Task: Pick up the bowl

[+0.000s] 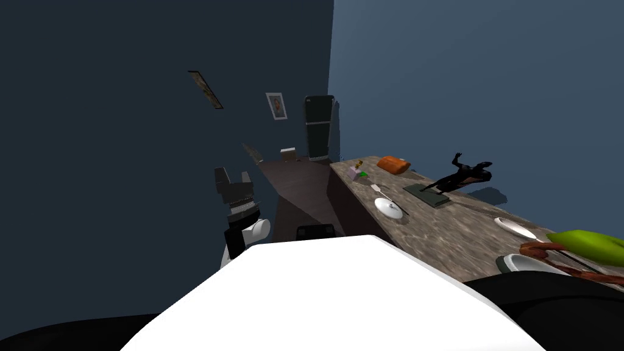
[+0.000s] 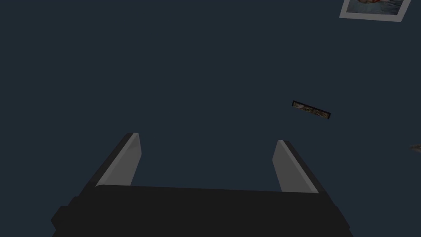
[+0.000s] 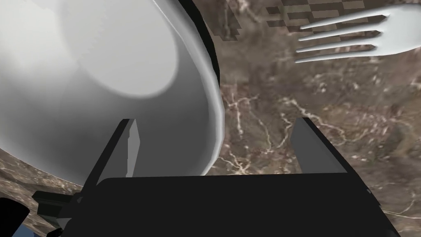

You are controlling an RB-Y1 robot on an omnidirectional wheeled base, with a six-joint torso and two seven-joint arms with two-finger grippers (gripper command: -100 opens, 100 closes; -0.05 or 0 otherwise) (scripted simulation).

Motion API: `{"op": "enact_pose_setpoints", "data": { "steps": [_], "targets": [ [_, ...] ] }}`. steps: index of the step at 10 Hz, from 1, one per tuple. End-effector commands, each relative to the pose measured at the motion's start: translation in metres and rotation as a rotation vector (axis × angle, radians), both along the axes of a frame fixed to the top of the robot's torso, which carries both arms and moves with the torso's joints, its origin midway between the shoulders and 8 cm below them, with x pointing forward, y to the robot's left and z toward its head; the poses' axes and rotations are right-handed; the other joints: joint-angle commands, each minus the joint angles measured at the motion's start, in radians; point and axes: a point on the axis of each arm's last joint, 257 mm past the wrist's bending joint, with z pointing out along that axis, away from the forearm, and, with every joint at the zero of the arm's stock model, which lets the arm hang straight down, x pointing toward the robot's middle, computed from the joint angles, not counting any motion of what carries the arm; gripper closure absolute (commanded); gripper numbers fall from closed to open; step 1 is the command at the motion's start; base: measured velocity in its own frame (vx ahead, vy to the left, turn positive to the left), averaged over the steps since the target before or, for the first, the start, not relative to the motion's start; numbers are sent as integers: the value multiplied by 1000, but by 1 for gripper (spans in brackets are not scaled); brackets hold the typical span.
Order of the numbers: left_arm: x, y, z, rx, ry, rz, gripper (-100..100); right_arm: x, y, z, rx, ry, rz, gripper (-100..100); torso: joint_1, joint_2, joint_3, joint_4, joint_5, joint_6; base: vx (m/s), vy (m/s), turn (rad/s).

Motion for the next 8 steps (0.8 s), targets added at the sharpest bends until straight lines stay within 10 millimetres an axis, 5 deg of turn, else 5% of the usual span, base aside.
{"op": "enact_pose_setpoints", "data": {
  "steps": [1, 2, 4, 5, 8],
  "targets": [
    [0, 0, 0, 0, 0, 0, 0, 3, -1, 1, -2, -21, -20, -100, 0, 0, 0, 0, 0, 0, -7, 3, -49],
    [0, 0, 0, 0, 0, 0, 0, -28, -6, 4, -22, 25, -26, -100, 0, -2, -1, 0, 0, 0, -63, 17, 334],
    [0, 0, 0, 0, 0, 0, 0, -22, -9, 6, -29, -17, -69, -100, 1, 1, 0, 0, 0, -1, -58, 14, 152],
    [0, 0, 0, 0, 0, 0, 0, -50, -13, 10, -51, 28, -68, -100, 0, 0, 0, 0, 0, 0, -64, 34, 336],
    [0, 0, 0, 0, 0, 0, 0, -47, -17, 13, -61, -13, -114, -100, 0, 0, 0, 0, 0, 0, -37, 12, 69]
  ]
}}
